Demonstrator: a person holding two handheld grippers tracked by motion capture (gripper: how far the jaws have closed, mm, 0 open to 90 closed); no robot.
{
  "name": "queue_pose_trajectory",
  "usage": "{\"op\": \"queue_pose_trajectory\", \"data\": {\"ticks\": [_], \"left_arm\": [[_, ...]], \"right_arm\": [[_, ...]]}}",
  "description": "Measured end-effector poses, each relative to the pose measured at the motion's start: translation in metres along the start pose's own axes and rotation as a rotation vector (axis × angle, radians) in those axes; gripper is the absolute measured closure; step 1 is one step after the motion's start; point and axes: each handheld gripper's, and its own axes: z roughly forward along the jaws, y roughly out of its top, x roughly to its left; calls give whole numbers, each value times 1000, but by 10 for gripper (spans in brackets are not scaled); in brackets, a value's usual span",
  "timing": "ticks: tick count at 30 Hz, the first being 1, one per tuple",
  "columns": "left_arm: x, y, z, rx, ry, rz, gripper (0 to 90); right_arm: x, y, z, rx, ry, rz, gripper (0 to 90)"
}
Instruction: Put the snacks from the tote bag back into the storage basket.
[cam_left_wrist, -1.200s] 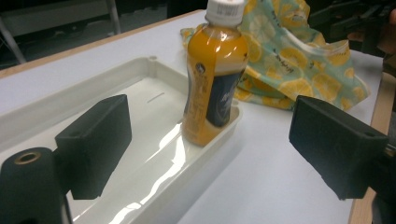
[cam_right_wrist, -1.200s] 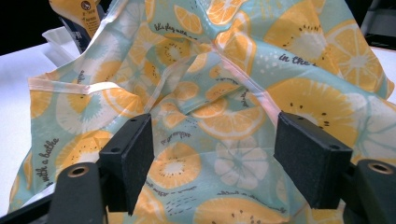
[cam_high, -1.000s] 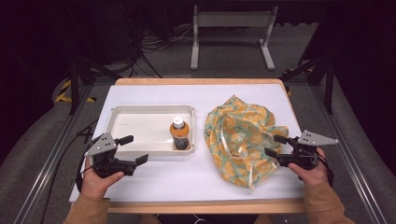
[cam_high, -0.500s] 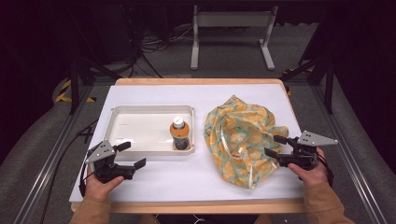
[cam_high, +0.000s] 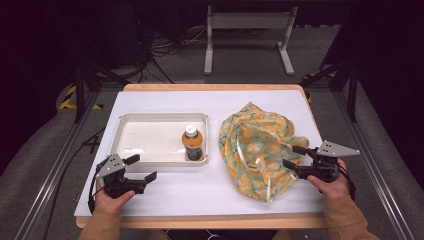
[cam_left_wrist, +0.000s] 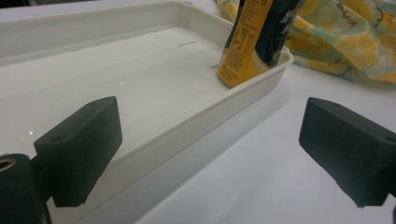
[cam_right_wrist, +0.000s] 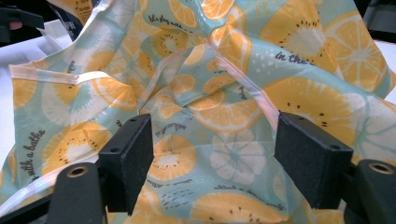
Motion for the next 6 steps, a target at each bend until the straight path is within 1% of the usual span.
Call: {"op": "queue_pose_trajectory", "data": {"ticks": [6], "left_arm": [[0,0,1,4,7,9,71]], "right_arm": [[-1,0,0,0,-1,1,282]]}}
